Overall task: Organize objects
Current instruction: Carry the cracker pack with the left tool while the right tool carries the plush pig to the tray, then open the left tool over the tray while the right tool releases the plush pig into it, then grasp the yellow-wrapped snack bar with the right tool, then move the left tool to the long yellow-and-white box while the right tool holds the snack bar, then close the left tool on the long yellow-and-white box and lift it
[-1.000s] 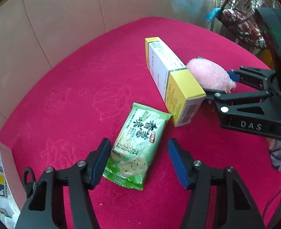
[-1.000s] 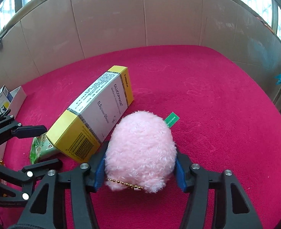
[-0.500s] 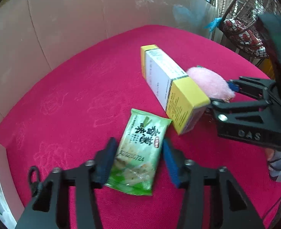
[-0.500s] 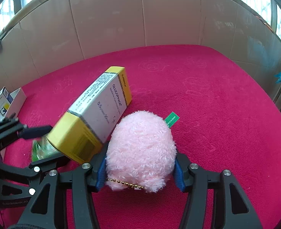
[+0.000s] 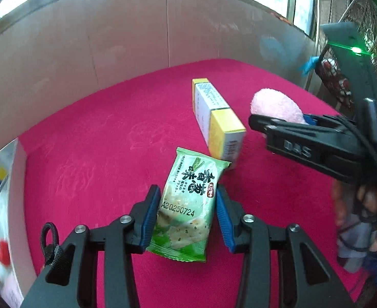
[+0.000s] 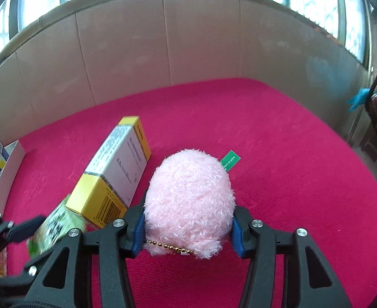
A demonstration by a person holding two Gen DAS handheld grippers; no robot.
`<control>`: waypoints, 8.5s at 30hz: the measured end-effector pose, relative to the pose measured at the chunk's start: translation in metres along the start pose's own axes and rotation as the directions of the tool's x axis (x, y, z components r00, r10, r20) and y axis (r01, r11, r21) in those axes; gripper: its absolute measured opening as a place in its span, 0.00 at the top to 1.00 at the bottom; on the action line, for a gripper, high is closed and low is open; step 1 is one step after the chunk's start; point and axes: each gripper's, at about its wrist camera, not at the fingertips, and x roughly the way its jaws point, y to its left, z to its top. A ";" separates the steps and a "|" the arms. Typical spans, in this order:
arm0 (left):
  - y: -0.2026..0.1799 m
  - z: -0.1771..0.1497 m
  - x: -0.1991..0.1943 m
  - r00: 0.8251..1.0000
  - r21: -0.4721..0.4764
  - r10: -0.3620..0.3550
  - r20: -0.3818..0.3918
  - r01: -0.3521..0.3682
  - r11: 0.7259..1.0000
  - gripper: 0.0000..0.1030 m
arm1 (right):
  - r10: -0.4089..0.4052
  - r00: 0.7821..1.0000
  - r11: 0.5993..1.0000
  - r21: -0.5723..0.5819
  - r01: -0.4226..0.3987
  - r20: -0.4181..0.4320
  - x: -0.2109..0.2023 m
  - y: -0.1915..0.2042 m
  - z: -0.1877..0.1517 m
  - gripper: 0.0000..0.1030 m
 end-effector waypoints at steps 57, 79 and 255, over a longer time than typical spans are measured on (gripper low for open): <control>0.095 -0.103 -0.187 0.934 -0.300 0.246 0.258 -0.164 0.940 0.59 | 0.231 0.958 0.948 -0.262 -0.182 0.169 -0.130 0.143 -0.066 0.44; 0.154 -0.125 -0.212 0.906 -0.419 0.335 0.259 -0.207 0.884 0.59 | 0.318 0.938 0.905 -0.337 -0.258 0.136 -0.142 0.193 -0.059 0.44; 0.018 0.054 0.049 0.997 -0.249 0.071 0.005 -0.067 0.966 0.32 | 0.205 0.975 0.955 0.238 -0.179 -0.088 -0.050 -0.051 -0.069 0.74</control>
